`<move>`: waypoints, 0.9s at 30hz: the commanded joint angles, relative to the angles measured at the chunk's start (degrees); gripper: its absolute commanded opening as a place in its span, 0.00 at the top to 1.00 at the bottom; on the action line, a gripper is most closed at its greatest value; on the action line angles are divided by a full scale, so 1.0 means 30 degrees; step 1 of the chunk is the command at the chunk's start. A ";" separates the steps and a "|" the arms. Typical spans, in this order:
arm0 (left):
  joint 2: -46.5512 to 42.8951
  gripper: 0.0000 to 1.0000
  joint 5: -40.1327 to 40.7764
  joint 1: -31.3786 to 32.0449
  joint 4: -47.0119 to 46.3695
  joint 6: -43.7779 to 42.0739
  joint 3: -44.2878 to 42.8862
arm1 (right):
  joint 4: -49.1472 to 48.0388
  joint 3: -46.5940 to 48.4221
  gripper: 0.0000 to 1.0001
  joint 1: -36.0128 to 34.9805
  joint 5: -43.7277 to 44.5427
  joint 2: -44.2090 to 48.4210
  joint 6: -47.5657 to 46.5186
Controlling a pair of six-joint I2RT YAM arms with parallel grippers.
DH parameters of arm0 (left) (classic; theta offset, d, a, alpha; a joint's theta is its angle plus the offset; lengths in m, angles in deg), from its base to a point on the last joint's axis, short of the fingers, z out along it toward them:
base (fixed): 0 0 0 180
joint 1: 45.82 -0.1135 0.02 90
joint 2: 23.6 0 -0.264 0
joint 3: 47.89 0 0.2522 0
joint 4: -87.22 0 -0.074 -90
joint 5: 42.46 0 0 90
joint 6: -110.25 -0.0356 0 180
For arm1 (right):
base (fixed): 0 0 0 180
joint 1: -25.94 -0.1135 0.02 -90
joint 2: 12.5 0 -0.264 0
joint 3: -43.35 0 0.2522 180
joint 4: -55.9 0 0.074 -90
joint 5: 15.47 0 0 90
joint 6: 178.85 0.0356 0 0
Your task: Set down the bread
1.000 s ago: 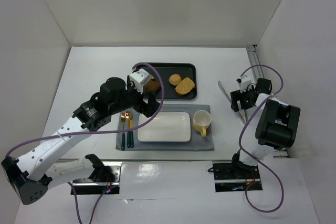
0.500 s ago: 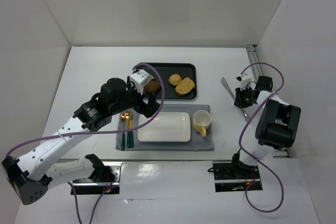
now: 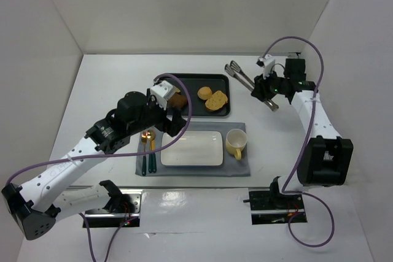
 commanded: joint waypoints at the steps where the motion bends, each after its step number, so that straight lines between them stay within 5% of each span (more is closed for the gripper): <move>1: -0.0415 0.00 0.0531 0.0017 -0.0775 0.0084 0.0090 | 0.1147 0.0923 0.51 -0.1645 0.0371 0.0392 0.0846; 27: -0.0591 0.00 0.0884 0.0017 -0.0951 0.0084 0.0266 | 0.1821 0.3617 0.41 -0.2967 0.0901 -0.4000 0.0877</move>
